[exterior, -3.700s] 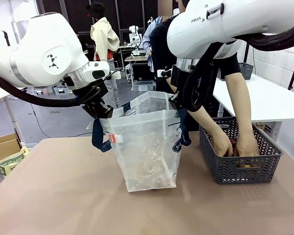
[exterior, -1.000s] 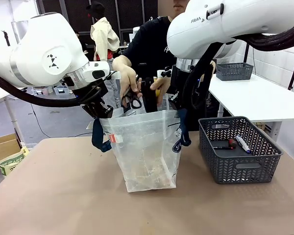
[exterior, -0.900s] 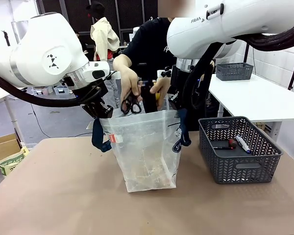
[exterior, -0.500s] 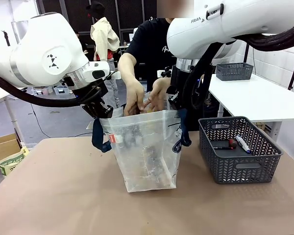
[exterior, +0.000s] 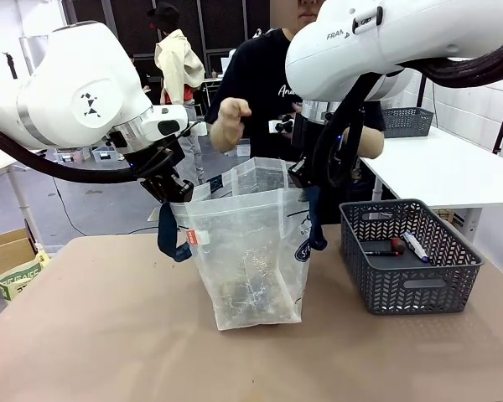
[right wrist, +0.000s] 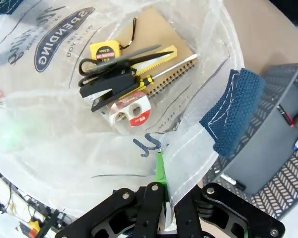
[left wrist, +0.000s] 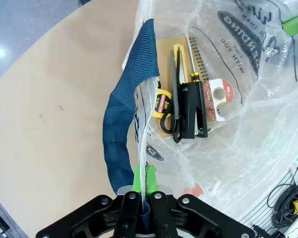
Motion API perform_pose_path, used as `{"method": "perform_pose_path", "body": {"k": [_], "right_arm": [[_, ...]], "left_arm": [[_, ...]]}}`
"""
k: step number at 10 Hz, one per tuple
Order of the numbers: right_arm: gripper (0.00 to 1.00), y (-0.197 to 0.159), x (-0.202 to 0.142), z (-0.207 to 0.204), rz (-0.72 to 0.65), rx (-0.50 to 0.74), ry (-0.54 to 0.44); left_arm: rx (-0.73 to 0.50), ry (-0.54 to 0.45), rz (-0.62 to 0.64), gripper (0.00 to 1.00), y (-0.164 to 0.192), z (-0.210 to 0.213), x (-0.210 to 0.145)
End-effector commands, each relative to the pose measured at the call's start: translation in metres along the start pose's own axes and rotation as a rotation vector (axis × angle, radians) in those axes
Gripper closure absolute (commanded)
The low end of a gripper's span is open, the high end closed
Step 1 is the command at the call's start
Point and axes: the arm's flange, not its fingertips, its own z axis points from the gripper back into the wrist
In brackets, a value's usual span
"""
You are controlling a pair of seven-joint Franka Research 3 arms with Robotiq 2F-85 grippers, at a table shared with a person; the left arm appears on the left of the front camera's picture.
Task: Transfer purchased items from the store into the shopping bag.
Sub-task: Move the Reusable shopping bag to the right side of the table.
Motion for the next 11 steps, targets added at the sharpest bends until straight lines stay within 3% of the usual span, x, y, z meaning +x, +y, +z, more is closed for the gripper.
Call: {"method": "perform_pose_path", "body": {"k": [1,11], "right_arm": [[1.0,-0.0003,0.0,0.0015,-0.001,-0.003,-0.005],[1.0,-0.0003,0.0,0.0015,-0.001,-0.003,-0.005]], "left_arm": [[0.001,-0.002,0.01,1.0,0.0004,0.0014,-0.0003],[0.001,-0.002,0.01,1.0,0.0004,0.0014,-0.0003]]}}
